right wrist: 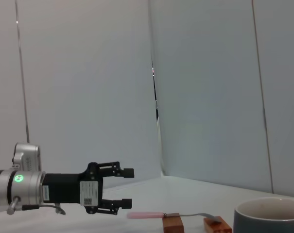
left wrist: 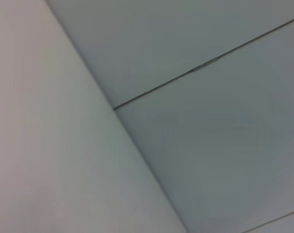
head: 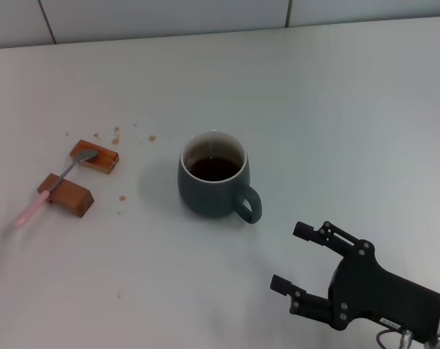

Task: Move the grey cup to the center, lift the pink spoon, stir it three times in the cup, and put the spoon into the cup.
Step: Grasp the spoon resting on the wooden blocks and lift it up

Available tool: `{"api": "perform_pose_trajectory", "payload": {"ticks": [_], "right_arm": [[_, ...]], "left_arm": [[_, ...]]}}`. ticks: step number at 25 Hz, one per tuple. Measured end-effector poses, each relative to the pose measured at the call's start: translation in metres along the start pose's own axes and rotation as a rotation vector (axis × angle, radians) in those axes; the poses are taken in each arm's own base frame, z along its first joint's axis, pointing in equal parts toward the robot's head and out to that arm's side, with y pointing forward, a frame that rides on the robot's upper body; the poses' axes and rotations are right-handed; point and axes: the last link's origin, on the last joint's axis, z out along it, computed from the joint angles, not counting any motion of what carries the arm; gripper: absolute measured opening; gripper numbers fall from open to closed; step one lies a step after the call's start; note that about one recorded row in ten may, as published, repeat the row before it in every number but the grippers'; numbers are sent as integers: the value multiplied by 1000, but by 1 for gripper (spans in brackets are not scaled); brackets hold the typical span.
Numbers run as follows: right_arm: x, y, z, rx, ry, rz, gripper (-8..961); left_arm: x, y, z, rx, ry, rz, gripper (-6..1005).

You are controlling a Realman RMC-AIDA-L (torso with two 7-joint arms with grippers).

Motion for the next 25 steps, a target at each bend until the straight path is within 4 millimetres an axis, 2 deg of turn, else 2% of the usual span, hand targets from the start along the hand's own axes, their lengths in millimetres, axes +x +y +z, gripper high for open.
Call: {"api": "perform_pose_trajectory", "payload": {"ticks": [25], "right_arm": [[-1,-2,1,-6,2,-5,826]], "left_arm": [[-12,-6,7,48,-62,-34,810]]}}
